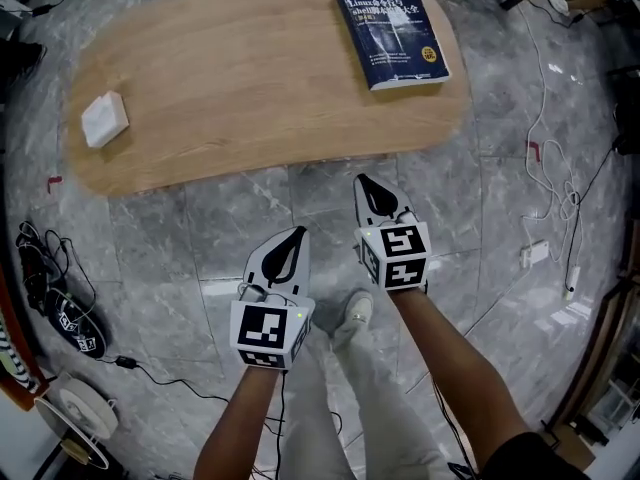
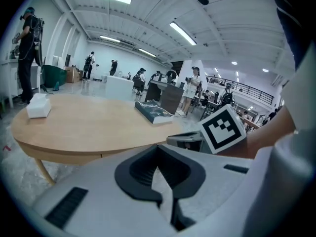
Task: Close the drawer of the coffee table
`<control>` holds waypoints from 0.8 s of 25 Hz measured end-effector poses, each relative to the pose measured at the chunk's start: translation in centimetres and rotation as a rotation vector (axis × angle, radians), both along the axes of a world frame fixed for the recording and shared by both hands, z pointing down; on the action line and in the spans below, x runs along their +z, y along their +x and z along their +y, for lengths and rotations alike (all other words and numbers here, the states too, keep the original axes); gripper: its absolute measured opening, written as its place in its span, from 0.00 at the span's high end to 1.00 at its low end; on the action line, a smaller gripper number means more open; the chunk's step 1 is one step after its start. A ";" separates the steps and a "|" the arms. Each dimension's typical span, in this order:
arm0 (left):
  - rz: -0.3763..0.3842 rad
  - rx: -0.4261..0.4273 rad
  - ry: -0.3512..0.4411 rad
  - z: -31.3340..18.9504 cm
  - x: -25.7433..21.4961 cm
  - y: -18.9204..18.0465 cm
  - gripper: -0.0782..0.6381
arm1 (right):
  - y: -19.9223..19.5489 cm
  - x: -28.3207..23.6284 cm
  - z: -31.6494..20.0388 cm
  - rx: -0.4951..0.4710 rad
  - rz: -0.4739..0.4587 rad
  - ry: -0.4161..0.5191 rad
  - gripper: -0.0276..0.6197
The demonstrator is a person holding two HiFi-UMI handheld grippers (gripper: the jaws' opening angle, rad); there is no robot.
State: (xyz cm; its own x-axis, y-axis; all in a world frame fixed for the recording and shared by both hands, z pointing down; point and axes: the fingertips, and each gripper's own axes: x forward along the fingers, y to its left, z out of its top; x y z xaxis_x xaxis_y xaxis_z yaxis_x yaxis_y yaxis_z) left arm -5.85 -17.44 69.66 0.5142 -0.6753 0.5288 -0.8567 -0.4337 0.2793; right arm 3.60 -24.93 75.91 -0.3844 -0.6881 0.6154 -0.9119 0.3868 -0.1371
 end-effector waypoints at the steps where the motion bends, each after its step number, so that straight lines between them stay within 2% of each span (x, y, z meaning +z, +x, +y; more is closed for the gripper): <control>1: -0.001 0.001 0.003 -0.1 -0.7 0.2 0.89 | 0.3 -0.7 0.4 -0.003 -0.001 -0.003 0.94; 10: 0.003 -0.006 0.028 -1.4 -6.8 1.8 0.89 | 2.0 -7.8 2.5 -0.023 -0.019 0.008 0.94; 20: -0.004 0.025 0.080 -2.1 -14.9 5.4 0.89 | 3.7 -17.4 3.9 -0.080 -0.062 0.059 0.94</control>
State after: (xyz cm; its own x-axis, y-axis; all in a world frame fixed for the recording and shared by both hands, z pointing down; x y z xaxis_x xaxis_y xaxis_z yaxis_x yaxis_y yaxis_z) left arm -0.42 -19.56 54.75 0.5293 -0.7022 0.4762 -0.8464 -0.4758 0.2393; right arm 7.33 -21.00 58.52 -0.4754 -0.6879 0.5485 -0.8684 0.4669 -0.1671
